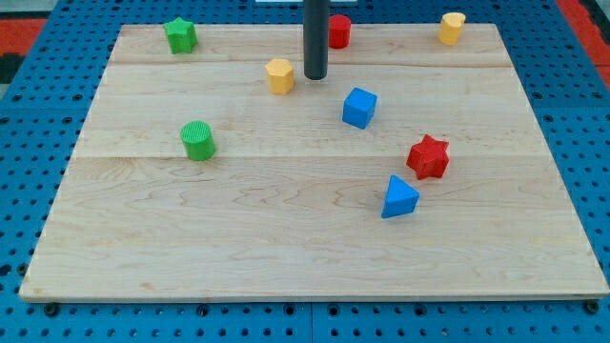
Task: Nudge the green star up a bit
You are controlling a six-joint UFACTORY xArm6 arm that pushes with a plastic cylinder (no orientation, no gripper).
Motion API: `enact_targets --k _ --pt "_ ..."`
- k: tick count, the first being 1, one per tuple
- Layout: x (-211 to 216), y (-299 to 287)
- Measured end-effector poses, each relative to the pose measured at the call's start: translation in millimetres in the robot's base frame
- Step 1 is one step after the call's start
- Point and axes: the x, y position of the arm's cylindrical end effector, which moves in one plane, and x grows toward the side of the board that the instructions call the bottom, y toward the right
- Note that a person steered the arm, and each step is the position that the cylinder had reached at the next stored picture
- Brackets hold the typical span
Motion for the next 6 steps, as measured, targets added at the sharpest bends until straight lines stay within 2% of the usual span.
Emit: enact_targets --k 4,5,6 --pt "7.8 2.1" --pt "2.6 35.9" --pt "4.3 117.0"
